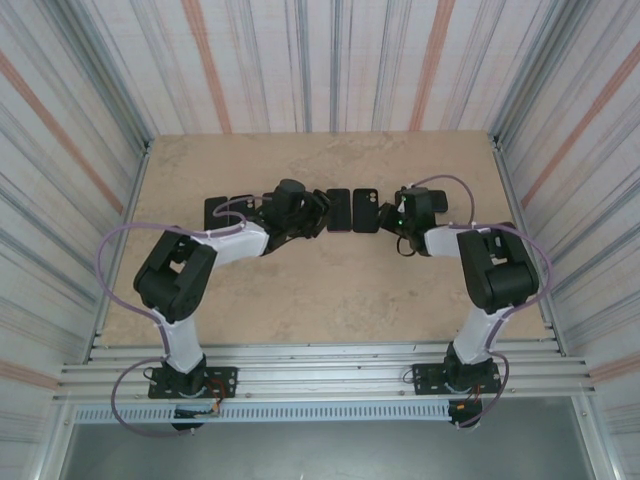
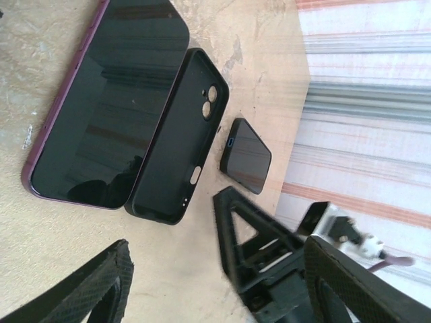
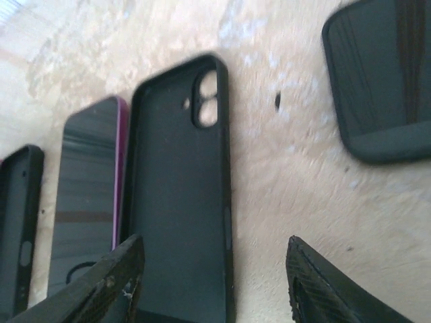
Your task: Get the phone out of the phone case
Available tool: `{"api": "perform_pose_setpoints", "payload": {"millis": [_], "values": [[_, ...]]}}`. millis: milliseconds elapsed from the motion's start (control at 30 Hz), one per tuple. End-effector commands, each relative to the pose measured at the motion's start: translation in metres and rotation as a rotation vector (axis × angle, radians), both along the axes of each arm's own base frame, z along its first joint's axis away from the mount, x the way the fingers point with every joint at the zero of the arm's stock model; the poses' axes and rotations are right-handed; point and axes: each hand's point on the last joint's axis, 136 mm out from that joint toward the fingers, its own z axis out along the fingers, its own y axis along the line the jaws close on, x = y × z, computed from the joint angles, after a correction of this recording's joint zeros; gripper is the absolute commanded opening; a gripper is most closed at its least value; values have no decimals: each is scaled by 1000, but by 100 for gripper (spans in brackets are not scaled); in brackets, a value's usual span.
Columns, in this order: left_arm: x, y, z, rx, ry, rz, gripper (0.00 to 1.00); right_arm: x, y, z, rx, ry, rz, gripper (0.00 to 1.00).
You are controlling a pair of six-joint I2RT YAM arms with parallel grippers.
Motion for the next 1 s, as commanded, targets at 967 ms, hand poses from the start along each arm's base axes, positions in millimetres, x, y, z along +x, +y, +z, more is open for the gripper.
{"api": "perform_pose_setpoints", "payload": {"millis": [967], "values": [[-16, 72, 82, 168, -284, -156, 90, 39, -121, 33, -107, 311, -289, 99]]}}
